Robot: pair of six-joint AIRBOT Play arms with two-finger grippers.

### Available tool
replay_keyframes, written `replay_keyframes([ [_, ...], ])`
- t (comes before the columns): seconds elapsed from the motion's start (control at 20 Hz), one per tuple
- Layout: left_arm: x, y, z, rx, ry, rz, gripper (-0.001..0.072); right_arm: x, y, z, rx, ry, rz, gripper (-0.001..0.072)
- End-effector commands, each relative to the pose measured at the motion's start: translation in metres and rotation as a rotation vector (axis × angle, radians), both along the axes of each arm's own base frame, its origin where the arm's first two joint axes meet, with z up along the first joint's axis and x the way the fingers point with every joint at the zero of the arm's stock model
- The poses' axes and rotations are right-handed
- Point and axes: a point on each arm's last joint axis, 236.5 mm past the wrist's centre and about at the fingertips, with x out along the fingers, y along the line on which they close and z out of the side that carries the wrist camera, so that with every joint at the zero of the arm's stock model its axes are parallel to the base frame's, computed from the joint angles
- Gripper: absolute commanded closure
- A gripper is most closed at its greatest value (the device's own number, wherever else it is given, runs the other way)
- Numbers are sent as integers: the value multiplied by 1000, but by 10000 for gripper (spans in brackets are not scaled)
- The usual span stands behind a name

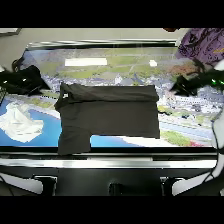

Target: Fold the clothes and pants, and hang the long-sleeved shirts on hangers.

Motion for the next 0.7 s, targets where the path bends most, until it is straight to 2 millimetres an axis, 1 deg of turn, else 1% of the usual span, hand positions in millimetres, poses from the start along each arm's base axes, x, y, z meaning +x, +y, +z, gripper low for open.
replay_keyframes([
  [0.0,-68,16,-10,-91,82,88,108,-80,-11,-14,112,103,-68,333],
  [0.05,-88,14,-21,-109,102,118,108,-107,-7,-32,135,149,-87,333],
  [0.1,-107,12,-35,-118,125,153,107,-130,1,-48,155,187,-91,333],
  [0.15,-121,9,-46,-122,142,179,108,-150,10,-64,171,218,-86,333],
  [0.2,-130,6,-54,-122,151,194,109,-164,20,-77,190,235,-78,333],
  [0.25,-135,2,-60,-125,155,202,109,-174,28,-86,212,243,-72,333],
  [0.35,-139,-7,-65,-128,164,189,110,-186,40,-98,246,249,-51,331],
  [0.4,-138,-10,-66,-126,162,180,109,-190,43,-102,249,254,-46,331],
  [0.45,-135,-12,-65,-120,153,177,109,-192,43,-105,247,250,-41,330],
  [0.55,-130,-13,-66,-110,135,175,109,-193,42,-112,234,245,-53,285],
  [0.65,-127,-14,-66,-105,125,175,109,-191,42,-117,219,235,-63,285],
])
